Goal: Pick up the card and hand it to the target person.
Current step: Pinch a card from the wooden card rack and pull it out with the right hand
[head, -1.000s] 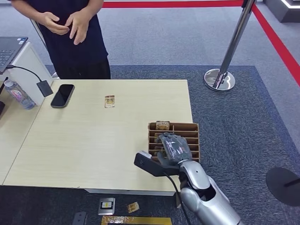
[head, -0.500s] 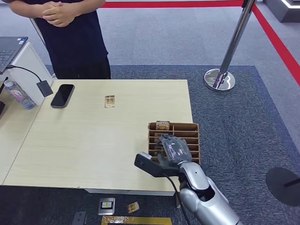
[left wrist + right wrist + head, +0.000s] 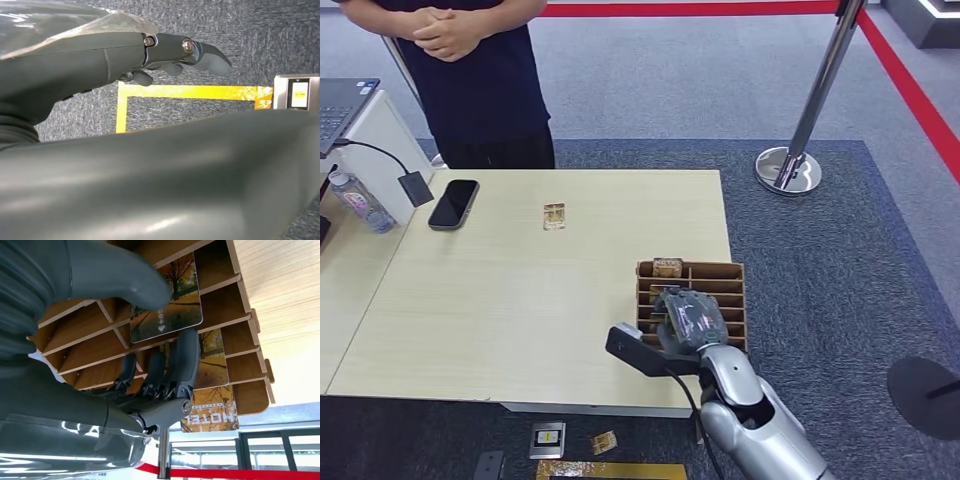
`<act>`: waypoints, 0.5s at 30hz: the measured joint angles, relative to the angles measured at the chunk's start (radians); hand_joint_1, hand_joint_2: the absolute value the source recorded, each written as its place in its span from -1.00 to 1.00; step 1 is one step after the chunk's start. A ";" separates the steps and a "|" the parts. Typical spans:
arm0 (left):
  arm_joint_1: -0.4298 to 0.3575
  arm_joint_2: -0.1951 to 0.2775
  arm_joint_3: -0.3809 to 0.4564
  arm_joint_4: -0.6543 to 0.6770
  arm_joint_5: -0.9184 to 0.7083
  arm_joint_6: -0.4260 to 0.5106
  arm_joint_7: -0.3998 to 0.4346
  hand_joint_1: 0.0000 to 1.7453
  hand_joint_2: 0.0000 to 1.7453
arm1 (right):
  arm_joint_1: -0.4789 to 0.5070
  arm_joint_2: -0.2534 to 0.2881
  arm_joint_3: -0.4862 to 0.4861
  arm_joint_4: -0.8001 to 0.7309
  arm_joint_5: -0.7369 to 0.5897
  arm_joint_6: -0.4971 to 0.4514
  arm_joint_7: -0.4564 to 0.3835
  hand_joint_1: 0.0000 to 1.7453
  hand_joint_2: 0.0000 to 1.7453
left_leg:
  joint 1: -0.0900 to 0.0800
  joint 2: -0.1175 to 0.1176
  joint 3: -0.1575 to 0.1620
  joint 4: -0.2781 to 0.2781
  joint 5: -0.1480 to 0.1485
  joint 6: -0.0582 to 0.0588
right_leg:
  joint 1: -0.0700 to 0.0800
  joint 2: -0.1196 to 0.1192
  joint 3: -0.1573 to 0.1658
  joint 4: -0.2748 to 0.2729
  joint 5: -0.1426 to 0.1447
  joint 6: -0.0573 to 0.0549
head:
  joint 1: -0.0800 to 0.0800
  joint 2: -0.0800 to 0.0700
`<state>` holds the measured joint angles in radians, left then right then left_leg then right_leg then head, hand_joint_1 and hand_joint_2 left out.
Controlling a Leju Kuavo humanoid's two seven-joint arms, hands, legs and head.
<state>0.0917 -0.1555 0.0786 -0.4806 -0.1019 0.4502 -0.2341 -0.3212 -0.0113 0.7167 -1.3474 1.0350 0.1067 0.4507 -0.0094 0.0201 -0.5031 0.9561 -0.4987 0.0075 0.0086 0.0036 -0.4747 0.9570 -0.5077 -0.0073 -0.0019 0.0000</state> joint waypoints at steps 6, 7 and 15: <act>-0.002 0.001 0.000 0.012 0.004 0.000 -0.005 -1.00 -1.00 | -0.004 0.005 0.000 0.005 0.004 -0.005 -0.001 0.44 1.00 | 0.000 0.000 0.000 0.000 0.000 0.000 | 0.000 0.000 0.000 0.000 0.000 0.000 | 0.000 0.000; -0.002 0.001 0.000 0.013 0.004 0.000 -0.005 -1.00 -1.00 | -0.004 0.006 0.001 0.007 0.004 -0.005 -0.002 0.45 1.00 | 0.000 0.000 0.000 0.000 0.000 0.000 | 0.000 0.000 0.000 0.000 0.000 0.000 | 0.000 0.000; -0.004 0.002 0.000 0.022 0.008 0.002 -0.006 -1.00 -1.00 | -0.005 0.012 0.001 0.015 0.004 -0.006 -0.002 0.50 1.00 | 0.000 0.000 0.000 0.000 0.000 0.000 | 0.000 0.000 0.000 0.000 0.000 0.000 | 0.000 0.000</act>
<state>0.0873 -0.1537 0.0786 -0.4590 -0.0939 0.4525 -0.2403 -0.3257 0.0009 0.7176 -1.3323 1.0395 0.1010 0.4490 -0.0094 0.0201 -0.5030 0.9561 -0.4987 0.0075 0.0087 0.0036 -0.4748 0.9570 -0.5077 -0.0073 -0.0019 0.0000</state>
